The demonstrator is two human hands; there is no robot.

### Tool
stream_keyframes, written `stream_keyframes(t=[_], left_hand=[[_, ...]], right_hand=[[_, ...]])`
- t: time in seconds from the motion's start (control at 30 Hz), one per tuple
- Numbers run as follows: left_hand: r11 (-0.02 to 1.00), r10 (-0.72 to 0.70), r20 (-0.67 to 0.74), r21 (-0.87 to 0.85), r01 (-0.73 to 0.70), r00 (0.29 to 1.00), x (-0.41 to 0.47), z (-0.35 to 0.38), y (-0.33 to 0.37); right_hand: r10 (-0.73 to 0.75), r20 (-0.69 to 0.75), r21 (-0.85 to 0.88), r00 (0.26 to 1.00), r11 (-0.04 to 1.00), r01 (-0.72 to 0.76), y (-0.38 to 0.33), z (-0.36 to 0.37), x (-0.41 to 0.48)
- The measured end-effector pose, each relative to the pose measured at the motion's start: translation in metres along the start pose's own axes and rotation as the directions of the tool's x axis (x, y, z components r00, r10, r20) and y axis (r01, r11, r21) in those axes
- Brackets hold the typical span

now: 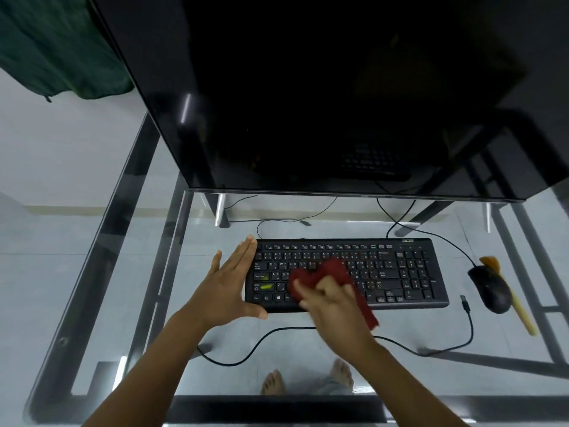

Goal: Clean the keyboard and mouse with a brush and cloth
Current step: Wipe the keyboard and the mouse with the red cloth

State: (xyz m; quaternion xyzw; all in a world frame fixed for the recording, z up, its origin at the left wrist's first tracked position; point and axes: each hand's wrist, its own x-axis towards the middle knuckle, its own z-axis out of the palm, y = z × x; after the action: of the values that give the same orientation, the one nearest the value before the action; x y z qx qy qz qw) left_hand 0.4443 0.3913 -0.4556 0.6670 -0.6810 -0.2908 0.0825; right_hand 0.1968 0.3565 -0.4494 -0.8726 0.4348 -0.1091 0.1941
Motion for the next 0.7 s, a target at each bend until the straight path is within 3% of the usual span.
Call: stream_keyframes(t=[0.03, 0.07, 0.1, 0.2, 0.27, 0.33, 0.4, 0.47, 0.57, 0.63, 0.7], left_hand=[[1.000, 0.003, 0.001, -0.002, -0.003, 1.000, 0.000, 0.000, -0.001], [1.000, 0.005, 0.000, -0.006, -0.005, 1.000, 0.000, 0.000, -0.001], [1.000, 0.005, -0.003, -0.013, -0.005, 1.000, 0.000, 0.001, -0.002], [0.998, 0.005, -0.018, -0.059, -0.006, 1.000, 0.000, 0.001, -0.002], [0.997, 0.015, -0.017, -0.080, -0.016, 1.000, 0.000, 0.001, -0.003], [0.997, 0.021, -0.024, -0.077, -0.023, 0.999, 0.000, 0.002, -0.004], [0.997, 0.022, -0.036, -0.071, -0.025, 0.999, 0.000, 0.001, -0.005], [0.997, 0.012, -0.034, -0.077, -0.015, 0.999, -0.002, 0.000, -0.005], [0.997, 0.012, -0.032, -0.072, -0.014, 0.999, -0.001, 0.001, -0.005], [0.998, 0.024, -0.049, -0.061, -0.027, 0.999, 0.000, 0.002, -0.006], [0.999, 0.037, -0.064, -0.031, -0.039, 0.997, 0.000, 0.003, -0.007]], right_hand=[[-0.113, 0.090, -0.015, 0.990, 0.993, 0.115, -0.002, -0.004, 0.004], [-0.127, 0.115, 0.001, 0.985, 0.992, 0.127, 0.007, -0.010, 0.011], [-0.041, 0.111, 0.031, 0.993, 0.999, 0.037, 0.014, -0.018, 0.019], [0.252, -0.148, 0.057, 0.956, 0.968, -0.246, 0.036, -0.023, 0.037], [0.183, -0.157, -0.003, 0.970, 0.983, -0.186, 0.020, -0.007, 0.037], [-0.070, -0.010, -0.035, 0.997, 0.997, 0.070, -0.013, 0.013, 0.026], [-0.243, 0.140, -0.003, 0.960, 0.969, 0.246, -0.026, 0.012, 0.025], [-0.164, 0.118, 0.004, 0.979, 0.986, 0.165, -0.013, 0.003, 0.035], [0.079, -0.141, 0.029, 0.987, 0.997, -0.075, 0.005, 0.003, 0.035], [0.035, -0.108, 0.038, 0.994, 0.999, -0.031, -0.016, 0.015, 0.030], [-0.167, 0.044, 0.050, 0.985, 0.985, 0.165, -0.047, 0.030, 0.025]])
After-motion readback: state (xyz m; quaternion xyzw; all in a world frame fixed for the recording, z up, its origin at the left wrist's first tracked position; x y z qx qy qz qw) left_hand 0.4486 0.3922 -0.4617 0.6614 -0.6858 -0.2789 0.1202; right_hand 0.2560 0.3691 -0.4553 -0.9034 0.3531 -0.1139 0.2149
